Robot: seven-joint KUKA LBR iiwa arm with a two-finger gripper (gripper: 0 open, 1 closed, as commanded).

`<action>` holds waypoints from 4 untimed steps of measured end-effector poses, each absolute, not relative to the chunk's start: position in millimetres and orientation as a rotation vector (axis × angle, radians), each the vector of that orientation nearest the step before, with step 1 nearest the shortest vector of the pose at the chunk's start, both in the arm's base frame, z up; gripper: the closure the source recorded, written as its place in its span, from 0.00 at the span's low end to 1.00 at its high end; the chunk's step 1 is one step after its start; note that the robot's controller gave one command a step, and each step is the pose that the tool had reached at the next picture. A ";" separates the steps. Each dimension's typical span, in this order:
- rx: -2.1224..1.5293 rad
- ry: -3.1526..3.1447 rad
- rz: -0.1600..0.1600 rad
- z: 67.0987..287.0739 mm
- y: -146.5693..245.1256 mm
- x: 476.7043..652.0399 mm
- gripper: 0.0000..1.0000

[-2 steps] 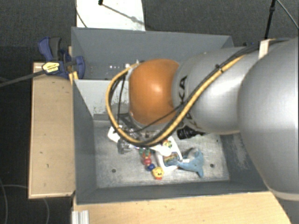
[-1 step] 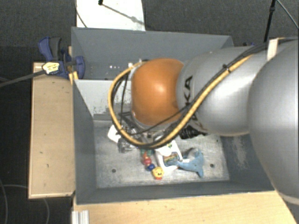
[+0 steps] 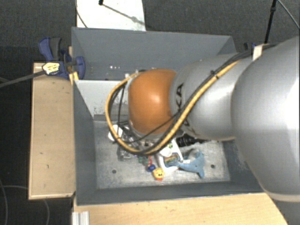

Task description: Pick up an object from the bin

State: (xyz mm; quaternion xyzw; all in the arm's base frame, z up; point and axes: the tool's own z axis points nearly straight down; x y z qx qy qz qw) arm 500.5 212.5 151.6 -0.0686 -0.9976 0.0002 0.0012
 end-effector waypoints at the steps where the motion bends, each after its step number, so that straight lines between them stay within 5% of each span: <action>1: -0.217 -3.136 -0.003 156.6 233.0 513.8 0.00; 3: -0.141 -3.143 -0.007 147.8 221.8 518.4 0.00; 4: 0.159 -3.142 0.004 107.2 215.3 513.0 0.00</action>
Offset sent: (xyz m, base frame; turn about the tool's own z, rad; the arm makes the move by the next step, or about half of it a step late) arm 0.0000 0.0000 0.0000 0.0000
